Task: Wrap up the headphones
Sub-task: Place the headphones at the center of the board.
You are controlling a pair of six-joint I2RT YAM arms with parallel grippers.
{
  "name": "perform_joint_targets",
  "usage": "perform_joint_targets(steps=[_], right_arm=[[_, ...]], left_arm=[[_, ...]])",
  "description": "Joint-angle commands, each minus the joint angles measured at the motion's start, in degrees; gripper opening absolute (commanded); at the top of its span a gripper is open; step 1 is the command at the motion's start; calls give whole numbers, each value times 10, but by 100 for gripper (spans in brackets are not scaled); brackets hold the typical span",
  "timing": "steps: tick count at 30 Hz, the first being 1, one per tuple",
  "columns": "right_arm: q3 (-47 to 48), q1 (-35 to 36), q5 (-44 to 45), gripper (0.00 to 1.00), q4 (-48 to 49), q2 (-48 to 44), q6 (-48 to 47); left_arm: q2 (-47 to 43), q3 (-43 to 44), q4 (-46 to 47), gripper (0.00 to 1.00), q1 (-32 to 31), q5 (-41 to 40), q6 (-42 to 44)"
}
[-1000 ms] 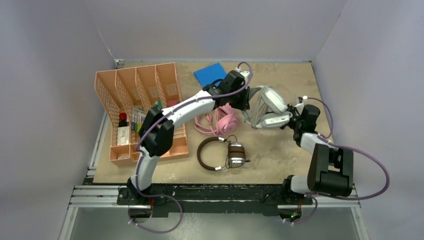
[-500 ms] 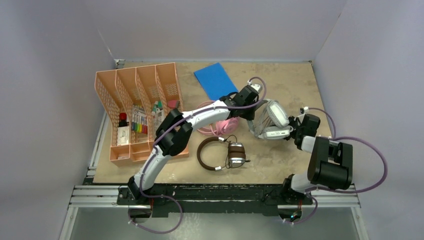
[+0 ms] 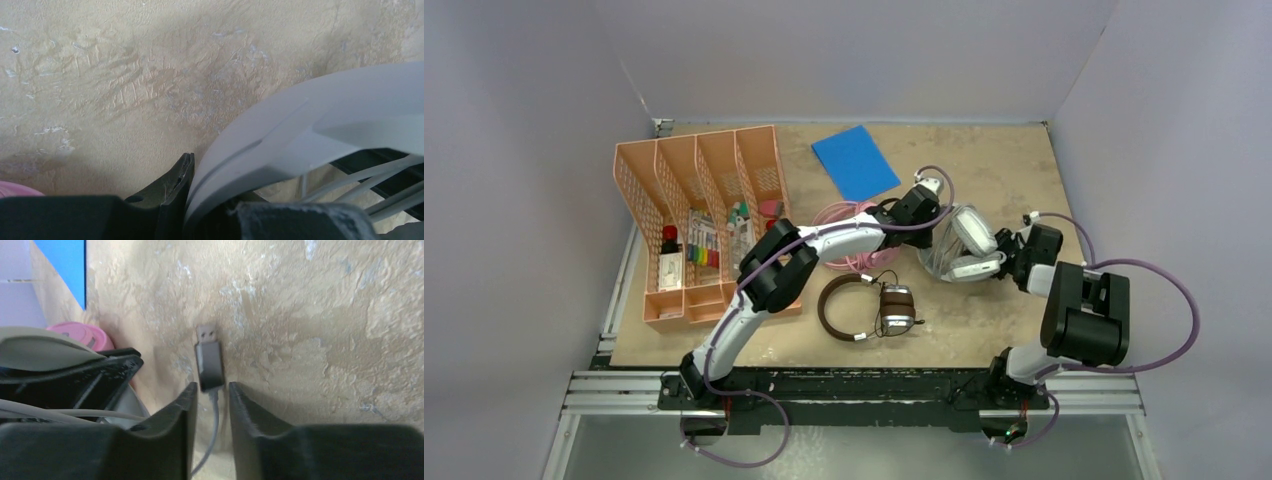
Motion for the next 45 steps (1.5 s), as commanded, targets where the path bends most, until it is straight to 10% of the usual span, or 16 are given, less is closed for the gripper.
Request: perform_joint_targets(steps=[1, 12, 21, 45], right_arm=[[16, 5, 28, 37, -34, -11, -11], [22, -12, 261, 76, -174, -130, 48], [96, -63, 316, 82, -247, -128, -17], [311, -5, 170, 99, -373, -314, -176]], left_arm=[[14, -17, 37, 0, -17, -23, -1], [17, -47, 46, 0, -18, -52, -5], [16, -48, 27, 0, -20, -70, -6], [-1, 28, -79, 21, -21, -95, -32]])
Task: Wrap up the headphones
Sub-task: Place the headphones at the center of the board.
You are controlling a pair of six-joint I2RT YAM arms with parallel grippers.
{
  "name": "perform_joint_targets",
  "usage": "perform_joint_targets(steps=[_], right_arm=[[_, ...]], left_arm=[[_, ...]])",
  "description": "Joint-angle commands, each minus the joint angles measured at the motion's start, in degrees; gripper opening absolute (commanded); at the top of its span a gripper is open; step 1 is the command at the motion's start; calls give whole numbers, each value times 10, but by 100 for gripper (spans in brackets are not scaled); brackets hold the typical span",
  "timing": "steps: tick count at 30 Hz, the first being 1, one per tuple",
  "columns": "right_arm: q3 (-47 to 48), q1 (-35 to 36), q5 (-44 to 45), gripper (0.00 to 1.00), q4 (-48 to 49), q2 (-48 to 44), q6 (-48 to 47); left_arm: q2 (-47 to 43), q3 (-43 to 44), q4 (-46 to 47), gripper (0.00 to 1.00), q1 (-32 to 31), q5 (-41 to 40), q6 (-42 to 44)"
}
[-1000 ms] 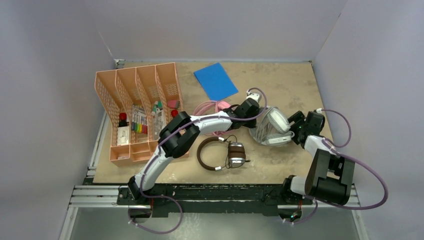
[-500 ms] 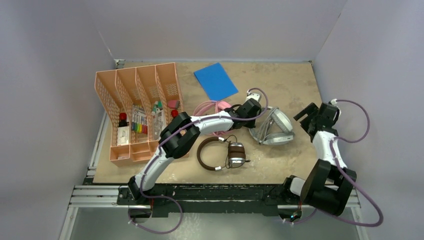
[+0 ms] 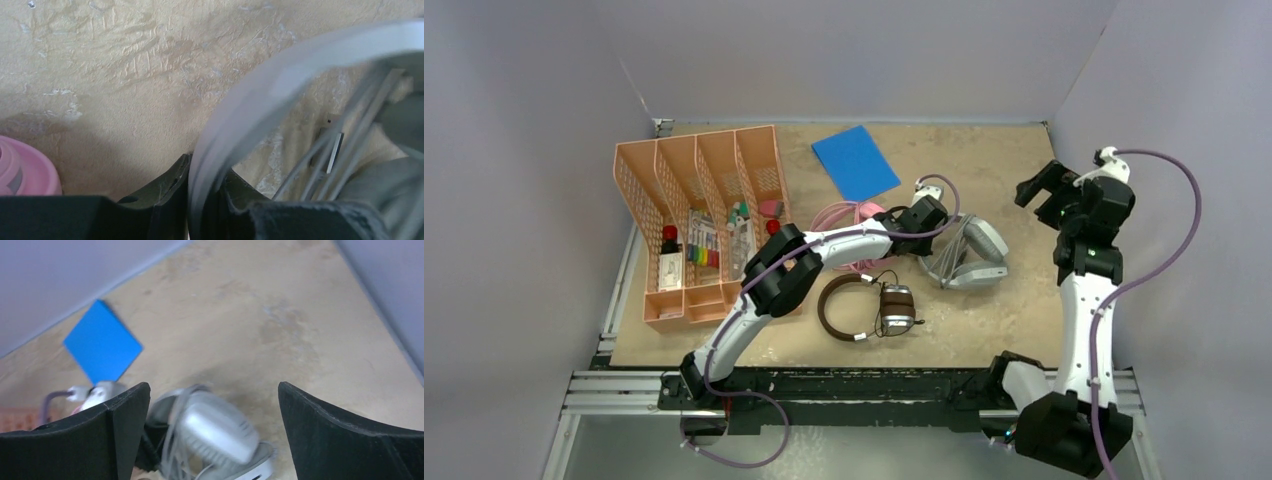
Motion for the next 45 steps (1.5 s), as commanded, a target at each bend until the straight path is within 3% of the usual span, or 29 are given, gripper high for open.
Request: perform_joint_targets(steps=[1, 8, 14, 16, 27, 31, 36, 38, 45], right_arm=[[45, 42, -71, 99, -26, -1, -31], [71, 134, -75, 99, -40, 20, -30], [91, 163, -87, 99, -67, 25, -43], [103, 164, -97, 99, -79, 21, -48], [247, 164, -97, 99, -198, 2, -96], [295, 164, -122, 99, -213, -22, -116], [337, 164, -146, 99, -210, -60, -126], [352, 164, -140, 99, -215, -76, -138], [378, 164, -99, 99, -238, -124, -176]], left_arm=[[-11, 25, -34, 23, 1, -16, 1], [-27, 32, -42, 36, 1, -21, 9], [-45, 56, -56, 50, 2, -32, 22], [-46, 79, -71, 60, 2, -34, 26], [-91, 166, -132, 70, 27, -27, 23], [-150, 219, -152, 69, 46, 46, 6], [-252, 300, -226, 70, 47, 48, 69], [-327, 270, -230, 72, 47, 25, 108], [-651, 45, -132, 87, 47, -108, 207]])
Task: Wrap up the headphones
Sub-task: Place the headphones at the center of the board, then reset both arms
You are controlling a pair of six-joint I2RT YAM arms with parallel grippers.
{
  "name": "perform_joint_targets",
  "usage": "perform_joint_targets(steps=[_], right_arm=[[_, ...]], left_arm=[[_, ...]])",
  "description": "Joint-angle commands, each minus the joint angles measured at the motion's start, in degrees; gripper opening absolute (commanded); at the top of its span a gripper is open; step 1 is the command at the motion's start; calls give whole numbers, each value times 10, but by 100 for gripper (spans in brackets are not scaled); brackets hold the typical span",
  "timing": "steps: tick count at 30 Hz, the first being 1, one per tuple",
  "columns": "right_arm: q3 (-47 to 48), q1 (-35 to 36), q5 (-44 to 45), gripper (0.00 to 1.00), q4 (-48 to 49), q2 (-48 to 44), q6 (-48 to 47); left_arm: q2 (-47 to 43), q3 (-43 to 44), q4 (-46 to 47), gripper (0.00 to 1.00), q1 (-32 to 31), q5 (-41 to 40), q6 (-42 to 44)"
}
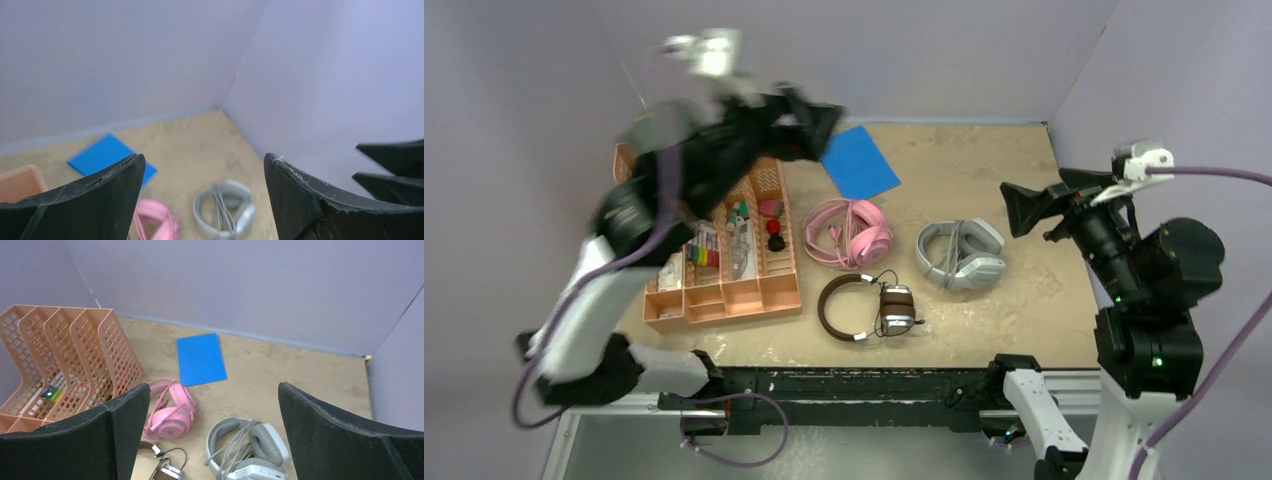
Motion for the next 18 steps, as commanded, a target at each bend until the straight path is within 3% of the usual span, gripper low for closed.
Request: perform_joint_targets(steps=[1, 5, 10, 18], right_arm=[[30, 1, 29, 99, -18, -17, -39], [53, 1, 63, 99, -21, -21, -54], [73, 1, 39, 99, 1, -34, -34], [99, 1, 42, 99, 8, -32, -1]], left_arm=[[-177, -106, 71, 89, 2, -96, 83], [-302, -172, 105, 94, 2, -149, 102], [-377, -190, 96, 95, 2, -205, 116], [-390, -212, 102, 95, 2, -236, 122]])
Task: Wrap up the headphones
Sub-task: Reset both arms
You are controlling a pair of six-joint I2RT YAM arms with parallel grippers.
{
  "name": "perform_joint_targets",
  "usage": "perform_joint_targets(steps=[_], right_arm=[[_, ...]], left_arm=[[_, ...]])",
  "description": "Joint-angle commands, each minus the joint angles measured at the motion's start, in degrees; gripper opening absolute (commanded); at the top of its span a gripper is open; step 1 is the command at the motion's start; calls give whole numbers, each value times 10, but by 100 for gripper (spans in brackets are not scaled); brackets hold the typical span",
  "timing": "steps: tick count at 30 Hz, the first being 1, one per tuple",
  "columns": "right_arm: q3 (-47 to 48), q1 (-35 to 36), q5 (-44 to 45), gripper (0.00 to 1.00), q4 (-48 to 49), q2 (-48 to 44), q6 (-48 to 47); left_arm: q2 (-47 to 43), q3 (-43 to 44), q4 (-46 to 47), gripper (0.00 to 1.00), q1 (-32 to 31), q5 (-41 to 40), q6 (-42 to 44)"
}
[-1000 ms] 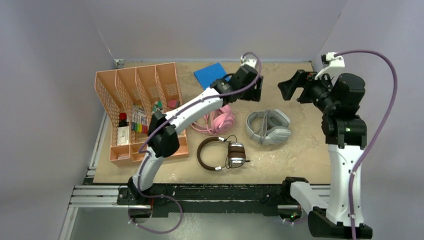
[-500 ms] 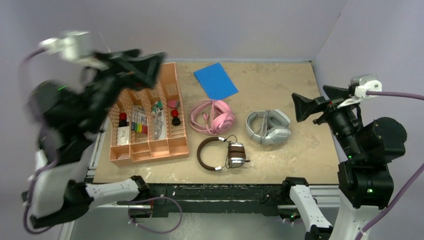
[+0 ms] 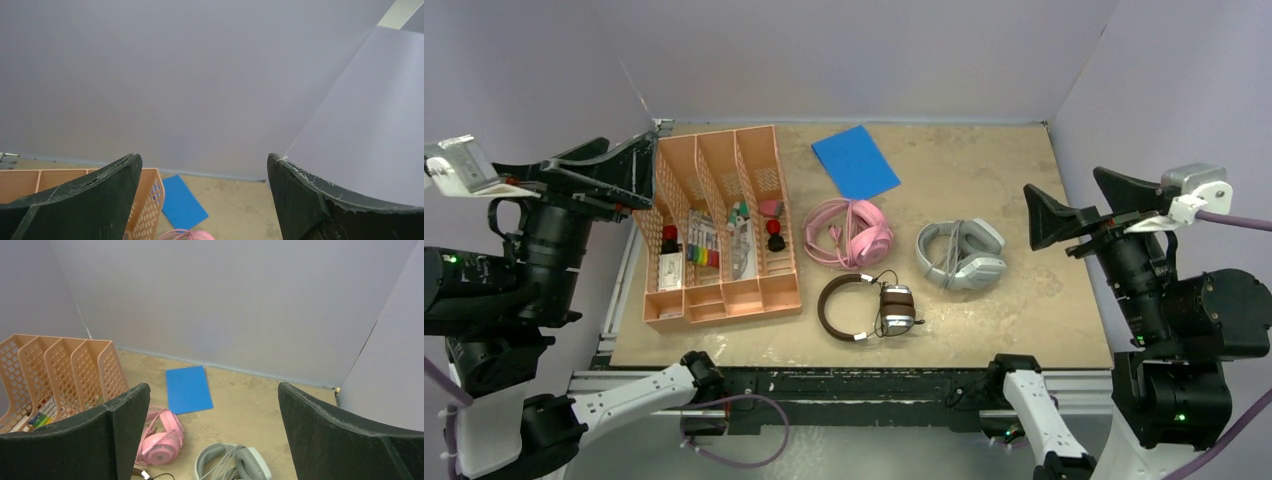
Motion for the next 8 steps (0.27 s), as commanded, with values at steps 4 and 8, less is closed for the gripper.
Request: perform_joint_targets(steps=[4, 8], right_arm=[[-11, 1, -2, 99, 40, -2, 16], [-12, 1, 0, 99, 37, 6, 16]], left_arm=[[34, 10, 7, 95, 1, -21, 23], [43, 7, 9, 95, 1, -15, 25]])
